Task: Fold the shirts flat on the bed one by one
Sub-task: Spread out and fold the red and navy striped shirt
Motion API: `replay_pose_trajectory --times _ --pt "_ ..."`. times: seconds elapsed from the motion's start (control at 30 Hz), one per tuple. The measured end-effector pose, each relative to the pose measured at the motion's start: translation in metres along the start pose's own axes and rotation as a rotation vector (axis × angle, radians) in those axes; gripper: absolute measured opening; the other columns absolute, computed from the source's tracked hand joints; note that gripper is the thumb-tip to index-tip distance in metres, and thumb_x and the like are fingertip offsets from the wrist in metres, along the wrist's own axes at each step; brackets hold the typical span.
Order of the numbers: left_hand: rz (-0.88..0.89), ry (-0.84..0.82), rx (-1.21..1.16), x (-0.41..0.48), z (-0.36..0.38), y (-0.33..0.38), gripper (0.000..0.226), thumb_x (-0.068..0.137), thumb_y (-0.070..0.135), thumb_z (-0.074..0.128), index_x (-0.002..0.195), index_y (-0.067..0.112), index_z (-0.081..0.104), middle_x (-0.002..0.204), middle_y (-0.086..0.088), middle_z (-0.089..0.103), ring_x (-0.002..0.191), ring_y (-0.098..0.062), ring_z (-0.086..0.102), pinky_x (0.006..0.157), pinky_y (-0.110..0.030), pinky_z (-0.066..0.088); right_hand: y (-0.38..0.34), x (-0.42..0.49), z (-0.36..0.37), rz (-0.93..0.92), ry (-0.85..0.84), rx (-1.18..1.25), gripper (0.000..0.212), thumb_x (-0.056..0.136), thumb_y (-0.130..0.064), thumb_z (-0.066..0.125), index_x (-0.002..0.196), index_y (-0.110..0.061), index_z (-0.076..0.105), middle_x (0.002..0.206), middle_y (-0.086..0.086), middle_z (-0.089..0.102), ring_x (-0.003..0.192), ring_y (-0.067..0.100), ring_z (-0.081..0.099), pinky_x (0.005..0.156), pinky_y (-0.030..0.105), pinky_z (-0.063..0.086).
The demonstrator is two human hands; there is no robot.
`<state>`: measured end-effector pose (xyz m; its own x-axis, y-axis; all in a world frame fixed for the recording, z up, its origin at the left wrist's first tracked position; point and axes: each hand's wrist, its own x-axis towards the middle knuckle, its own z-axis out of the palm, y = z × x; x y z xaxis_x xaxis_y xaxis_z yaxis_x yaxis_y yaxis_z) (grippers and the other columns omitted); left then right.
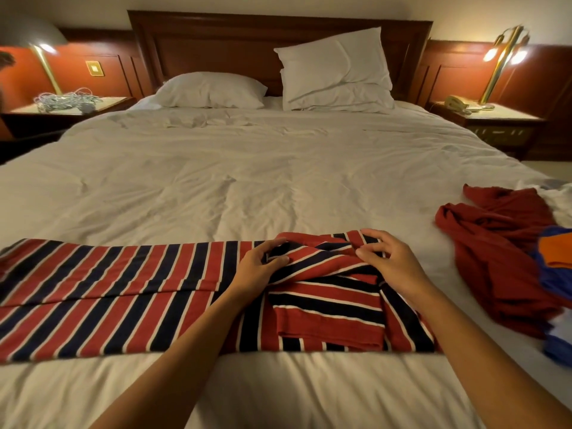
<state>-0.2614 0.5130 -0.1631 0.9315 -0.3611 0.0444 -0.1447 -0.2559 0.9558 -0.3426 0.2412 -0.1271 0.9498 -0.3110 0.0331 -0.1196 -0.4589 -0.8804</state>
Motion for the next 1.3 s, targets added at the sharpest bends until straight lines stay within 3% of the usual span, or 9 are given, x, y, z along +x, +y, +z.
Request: replay_pose_trajectory --times 0.1,0.23,0.6,0.7,0.77,0.87,1.0,1.17,1.3 --pt "-0.006 -0.008 0.004 0.000 0.000 0.002 0.038 0.094 0.030 0.067 0.131 0.033 0.061 0.126 0.013 0.063 0.116 -0.008 0.060 0.102 -0.032 0.051 -0.012 0.010 0.004 0.121 0.009 -0.082 0.060 0.089 -0.063 0.057 0.139 -0.031 0.049 0.130 -0.002 0.060 0.110 0.016 0.060 0.084 0.028 0.048" --pt "-0.015 -0.003 -0.005 0.000 0.001 0.004 0.035 0.095 0.028 0.066 0.130 0.029 0.063 0.125 0.010 0.063 0.114 -0.008 0.061 0.103 -0.034 0.051 -0.025 0.027 0.019 0.198 0.037 -0.236 0.059 0.087 -0.051 0.068 0.135 -0.019 0.055 0.133 0.005 0.058 0.117 0.025 0.057 0.088 0.032 0.046" --pt "-0.002 -0.003 -0.044 -0.004 0.001 0.001 0.026 0.093 0.026 0.069 0.119 0.029 0.071 0.120 0.011 0.068 0.109 -0.007 0.066 0.099 -0.034 0.054 -0.024 0.010 0.009 -0.012 -0.106 -0.341 0.063 0.076 -0.046 0.082 0.131 -0.028 0.056 0.131 -0.002 0.058 0.115 0.018 0.060 0.097 0.035 0.052" --pt "0.007 -0.033 -0.048 -0.004 0.003 0.000 0.027 0.089 0.027 0.074 0.116 0.029 0.073 0.119 0.009 0.069 0.108 -0.008 0.067 0.098 -0.033 0.055 -0.016 0.000 -0.005 0.017 -0.128 -0.280 0.058 0.074 -0.043 0.084 0.125 -0.032 0.057 0.120 -0.004 0.064 0.102 0.016 0.066 0.092 0.038 0.056" --pt "0.002 -0.049 -0.070 -0.005 0.003 0.002 0.027 0.085 0.029 0.078 0.112 0.029 0.074 0.116 0.008 0.071 0.104 -0.009 0.069 0.096 -0.034 0.056 -0.017 -0.003 -0.007 0.040 -0.163 -0.278 0.058 0.076 -0.047 0.081 0.126 -0.034 0.056 0.118 -0.009 0.060 0.099 0.012 0.064 0.087 0.033 0.056" --pt "-0.003 -0.038 -0.099 -0.006 0.003 0.004 0.025 0.082 0.034 0.080 0.105 0.029 0.076 0.108 0.008 0.074 0.099 -0.009 0.070 0.094 -0.034 0.057 -0.025 0.003 0.003 0.033 -0.046 -0.228 0.047 0.085 -0.050 0.071 0.127 -0.033 0.057 0.115 -0.007 0.064 0.095 0.010 0.064 0.072 0.022 0.052" --pt "0.055 0.012 -0.059 -0.008 0.005 0.004 0.023 0.086 0.036 0.076 0.108 0.029 0.076 0.108 0.011 0.074 0.102 -0.004 0.068 0.097 -0.032 0.054 -0.028 0.014 0.026 -0.063 0.002 -0.231 0.034 0.092 -0.026 0.070 0.125 -0.025 0.067 0.127 -0.001 0.063 0.122 0.019 0.056 0.101 0.033 0.047" --pt "0.162 0.005 0.351 -0.007 0.009 -0.001 0.037 0.092 0.045 0.065 0.127 0.035 0.066 0.124 0.020 0.057 0.106 0.004 0.055 0.103 -0.030 0.049 -0.016 0.004 0.031 -0.143 0.145 -0.351 0.038 0.092 -0.023 0.070 0.128 -0.013 0.067 0.130 0.007 0.064 0.120 0.022 0.059 0.097 0.025 0.041" --pt "0.119 -0.011 0.863 -0.007 0.014 -0.007 0.049 0.096 0.067 0.037 0.140 0.047 0.048 0.143 0.006 0.034 0.132 -0.018 0.029 0.116 -0.046 0.021 -0.003 -0.003 0.029 0.001 0.069 -0.765 0.048 0.097 -0.048 0.054 0.136 -0.019 0.060 0.144 0.007 0.050 0.128 0.025 0.051 0.104 0.038 0.043"
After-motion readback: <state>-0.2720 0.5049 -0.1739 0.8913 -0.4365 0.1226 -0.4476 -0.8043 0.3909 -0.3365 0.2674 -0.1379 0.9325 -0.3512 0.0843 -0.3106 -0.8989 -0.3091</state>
